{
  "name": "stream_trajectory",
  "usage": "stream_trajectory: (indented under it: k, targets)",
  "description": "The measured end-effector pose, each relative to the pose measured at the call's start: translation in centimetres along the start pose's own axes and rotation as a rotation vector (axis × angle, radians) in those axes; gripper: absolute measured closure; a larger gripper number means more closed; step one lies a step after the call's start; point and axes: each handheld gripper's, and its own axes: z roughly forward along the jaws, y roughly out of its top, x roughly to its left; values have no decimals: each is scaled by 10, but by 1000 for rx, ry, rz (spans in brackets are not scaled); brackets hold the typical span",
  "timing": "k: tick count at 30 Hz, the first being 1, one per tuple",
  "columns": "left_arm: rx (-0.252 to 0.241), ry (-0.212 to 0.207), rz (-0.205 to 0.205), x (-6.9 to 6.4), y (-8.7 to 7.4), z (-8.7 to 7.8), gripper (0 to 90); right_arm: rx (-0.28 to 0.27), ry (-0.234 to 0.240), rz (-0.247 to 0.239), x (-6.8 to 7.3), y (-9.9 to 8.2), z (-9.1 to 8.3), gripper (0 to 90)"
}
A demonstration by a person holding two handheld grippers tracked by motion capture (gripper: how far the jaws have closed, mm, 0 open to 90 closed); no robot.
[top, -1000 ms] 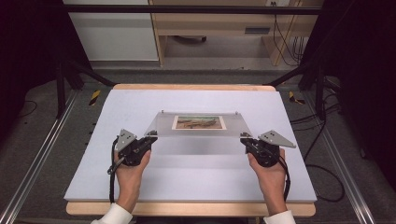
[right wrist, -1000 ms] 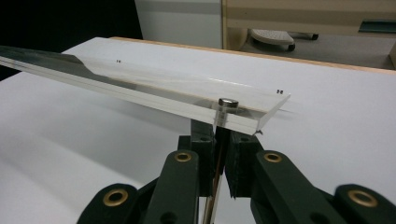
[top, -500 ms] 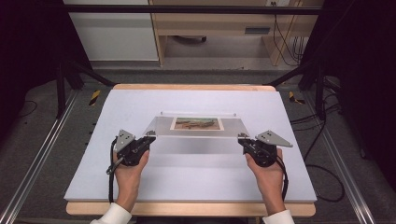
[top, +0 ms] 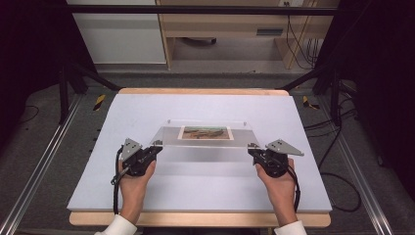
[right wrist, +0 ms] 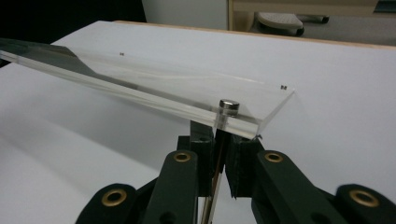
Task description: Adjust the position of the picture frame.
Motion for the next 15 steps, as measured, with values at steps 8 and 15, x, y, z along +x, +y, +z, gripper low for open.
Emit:
stream_trajectory:
  k: [8,15]
  targets:
    - [77,-12,27,-4,-16,-5,832,59,25,42,-2,-16,0,846]
    - [145,-9,38,-4,-27,-3,837,121,50,45,-4,-31,2,846]
